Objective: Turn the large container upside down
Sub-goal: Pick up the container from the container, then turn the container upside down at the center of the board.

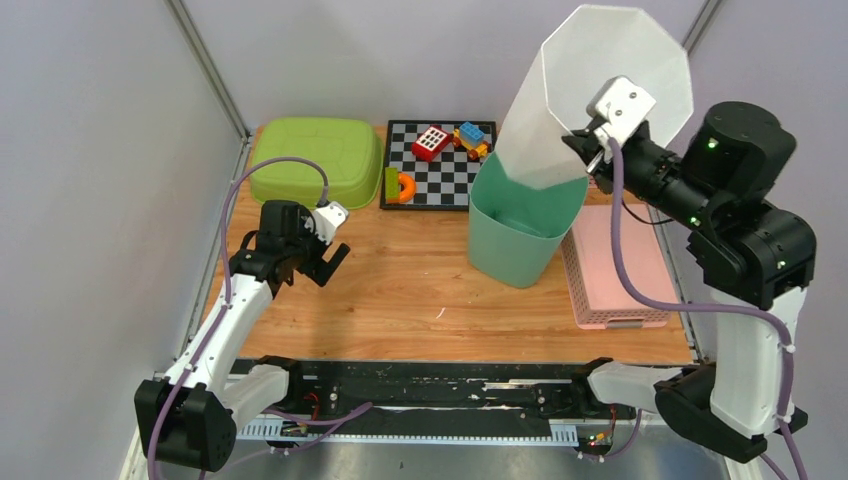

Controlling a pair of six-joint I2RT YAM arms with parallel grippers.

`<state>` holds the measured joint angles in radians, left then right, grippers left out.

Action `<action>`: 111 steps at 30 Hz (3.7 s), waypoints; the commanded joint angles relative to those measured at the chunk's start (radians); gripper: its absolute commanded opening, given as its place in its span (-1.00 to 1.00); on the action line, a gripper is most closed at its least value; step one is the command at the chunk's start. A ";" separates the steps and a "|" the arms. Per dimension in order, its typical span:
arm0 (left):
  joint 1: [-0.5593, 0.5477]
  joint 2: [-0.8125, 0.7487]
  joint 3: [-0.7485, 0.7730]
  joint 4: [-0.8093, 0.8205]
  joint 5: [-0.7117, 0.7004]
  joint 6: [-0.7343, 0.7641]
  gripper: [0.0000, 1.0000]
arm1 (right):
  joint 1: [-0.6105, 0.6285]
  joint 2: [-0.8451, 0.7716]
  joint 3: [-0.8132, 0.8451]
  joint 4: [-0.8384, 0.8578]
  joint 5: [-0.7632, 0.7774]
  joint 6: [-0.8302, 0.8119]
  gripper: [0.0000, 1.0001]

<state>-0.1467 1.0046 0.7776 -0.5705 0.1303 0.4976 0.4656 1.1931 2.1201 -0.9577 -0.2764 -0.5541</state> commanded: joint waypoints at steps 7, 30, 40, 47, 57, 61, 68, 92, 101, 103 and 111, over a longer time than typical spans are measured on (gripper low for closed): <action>-0.005 -0.002 -0.011 0.017 0.007 -0.007 1.00 | 0.009 0.049 0.268 0.132 0.013 0.035 -0.95; 0.000 0.052 -0.014 0.083 -0.178 -0.061 1.00 | 0.031 0.269 0.241 0.399 -0.689 0.642 -0.95; 0.268 0.039 0.051 0.101 -0.001 -0.138 1.00 | 0.257 0.369 0.139 0.347 -0.601 0.516 -0.95; 0.497 -0.016 0.104 0.066 0.241 -0.172 1.00 | 0.371 0.471 0.093 0.346 -0.509 0.512 -0.95; 0.610 -0.070 0.068 0.061 0.364 -0.172 1.00 | 0.406 0.588 -0.011 0.452 -0.433 0.707 -0.95; 0.611 -0.086 0.050 0.064 0.370 -0.165 1.00 | 0.407 0.640 -0.002 0.480 -0.444 0.776 -0.95; 0.611 -0.105 0.037 0.067 0.370 -0.162 1.00 | 0.402 0.708 0.015 0.501 -0.421 0.868 -0.95; 0.610 -0.092 0.023 0.072 0.388 -0.157 1.00 | 0.227 0.736 -0.319 0.708 -0.412 1.046 -0.63; 0.611 -0.092 0.023 0.069 0.404 -0.149 1.00 | 0.219 0.712 -0.433 0.747 -0.401 0.991 -0.44; 0.611 -0.093 0.023 0.061 0.419 -0.142 1.00 | 0.219 0.707 -0.449 0.748 -0.396 0.978 -0.34; 0.611 -0.101 0.033 -0.004 0.513 -0.067 1.00 | 0.224 0.669 -0.468 0.729 -0.374 0.913 -0.10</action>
<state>0.4568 0.9134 0.8169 -0.5236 0.5644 0.3714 0.6846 1.9171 1.6638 -0.2039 -0.6785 0.4290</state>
